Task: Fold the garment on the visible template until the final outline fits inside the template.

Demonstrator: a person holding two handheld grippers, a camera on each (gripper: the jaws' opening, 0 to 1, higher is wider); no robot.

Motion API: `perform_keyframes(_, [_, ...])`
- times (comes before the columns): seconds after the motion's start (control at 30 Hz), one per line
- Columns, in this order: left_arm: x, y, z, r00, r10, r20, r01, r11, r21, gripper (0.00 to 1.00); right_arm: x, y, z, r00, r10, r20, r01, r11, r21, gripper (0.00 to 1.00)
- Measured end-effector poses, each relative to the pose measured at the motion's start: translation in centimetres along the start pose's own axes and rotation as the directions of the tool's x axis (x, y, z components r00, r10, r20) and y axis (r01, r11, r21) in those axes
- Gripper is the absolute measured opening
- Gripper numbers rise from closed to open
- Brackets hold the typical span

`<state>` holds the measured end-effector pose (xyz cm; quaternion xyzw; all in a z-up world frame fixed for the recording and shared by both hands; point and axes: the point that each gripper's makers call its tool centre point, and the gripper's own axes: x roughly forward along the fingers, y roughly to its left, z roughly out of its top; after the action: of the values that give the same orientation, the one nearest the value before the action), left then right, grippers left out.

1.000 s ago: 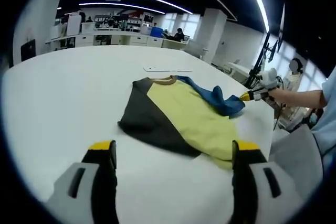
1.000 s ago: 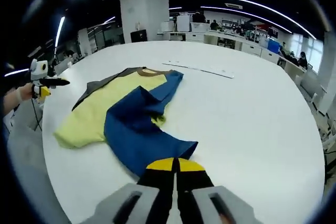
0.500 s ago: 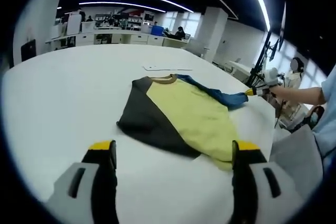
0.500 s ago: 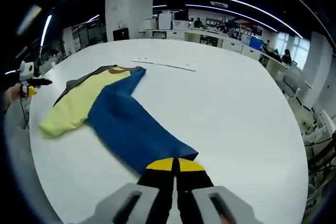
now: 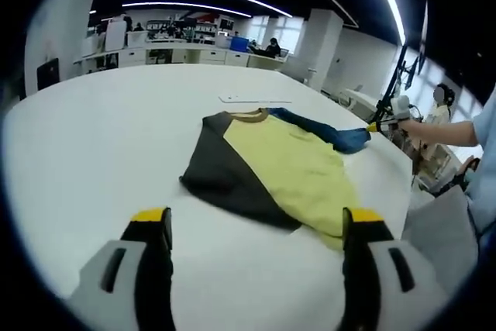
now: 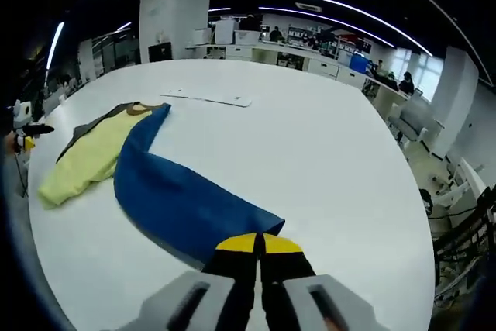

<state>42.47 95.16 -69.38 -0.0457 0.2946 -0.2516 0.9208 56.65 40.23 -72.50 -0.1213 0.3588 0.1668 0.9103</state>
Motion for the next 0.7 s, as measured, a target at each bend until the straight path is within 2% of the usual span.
perform_keyframes(0.37, [-0.8,0.5,0.0,0.998,0.052,-0.018,-0.052,0.999,-0.006,0.88,1.6,-5.0,1.0,0.999,-0.044,-0.005,0.044,0.999,0.032,0.0])
perform_keyframes(0.53, [-0.8,0.3,-0.1,0.998,0.058,-0.026,-0.058,0.998,-0.01,0.88,2.1,-6.7,0.9,0.997,-0.076,-0.006,0.076,0.997,0.03,0.0])
perform_keyframes(0.57, [-0.8,0.3,-0.1,0.998,0.059,-0.029,-0.059,0.998,-0.012,0.88,2.4,-8.1,0.7,0.996,-0.085,-0.014,0.086,0.996,0.024,0.0])
perform_keyframes(0.6, [-0.8,0.3,-0.2,0.998,0.059,-0.032,-0.059,0.998,-0.013,0.88,2.5,-8.6,0.7,0.996,-0.09,-0.014,0.09,0.996,0.021,0.0])
perform_keyframes(0.7, [-0.8,0.3,-0.4,0.997,0.063,-0.041,-0.064,0.998,-0.017,0.88,2.6,-9.2,0.9,0.994,-0.112,0.0,0.112,0.993,0.037,0.0])
